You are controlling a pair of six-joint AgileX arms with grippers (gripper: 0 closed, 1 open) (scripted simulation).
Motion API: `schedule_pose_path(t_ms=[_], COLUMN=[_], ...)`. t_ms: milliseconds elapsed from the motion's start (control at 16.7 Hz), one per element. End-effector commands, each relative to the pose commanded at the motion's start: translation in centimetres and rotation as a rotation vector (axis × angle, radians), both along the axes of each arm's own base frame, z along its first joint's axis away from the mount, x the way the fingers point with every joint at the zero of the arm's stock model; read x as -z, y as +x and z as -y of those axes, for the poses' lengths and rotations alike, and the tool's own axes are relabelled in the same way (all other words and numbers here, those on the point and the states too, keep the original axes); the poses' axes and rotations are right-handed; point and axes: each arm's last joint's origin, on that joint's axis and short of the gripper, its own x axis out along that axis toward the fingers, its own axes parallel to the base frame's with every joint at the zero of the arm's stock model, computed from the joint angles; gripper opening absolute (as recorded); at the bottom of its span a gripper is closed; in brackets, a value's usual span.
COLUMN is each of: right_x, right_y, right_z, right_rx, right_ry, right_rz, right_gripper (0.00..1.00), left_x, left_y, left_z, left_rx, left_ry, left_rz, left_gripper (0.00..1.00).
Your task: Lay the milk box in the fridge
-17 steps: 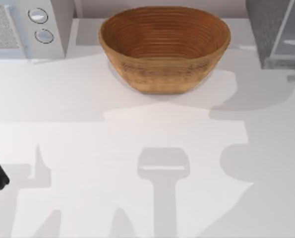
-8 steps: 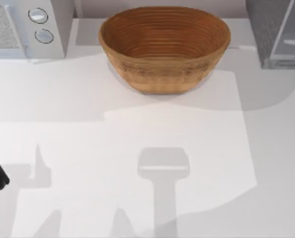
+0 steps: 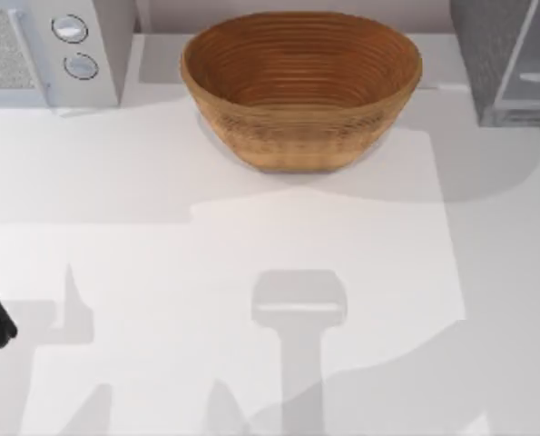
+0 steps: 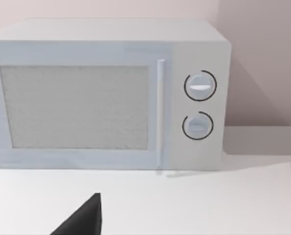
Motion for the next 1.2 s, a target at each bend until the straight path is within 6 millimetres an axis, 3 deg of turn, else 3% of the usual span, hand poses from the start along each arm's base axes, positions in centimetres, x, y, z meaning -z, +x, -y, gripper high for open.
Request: schedule_pose_path(t_ms=[540, 960, 1200], right_x=[-1.4, -1.6, -1.6], right_y=[8.0, 8.9, 8.9], right_z=[0.0, -0.1, -0.1], right_rx=[0.0, 0.0, 0.0], right_ry=[0.0, 0.0, 0.0], right_rz=[0.0, 0.0, 0.0], right_gripper=[0.0, 0.0, 0.3], left_x=[0.0, 0.0, 0.0], left_y=[0.0, 0.0, 0.0], left_z=[0.0, 0.0, 0.0], left_rx=[0.0, 0.0, 0.0], left_ry=[0.0, 0.0, 0.0], left_rz=[0.0, 0.0, 0.0], left_gripper=[1.0, 1.0, 1.0])
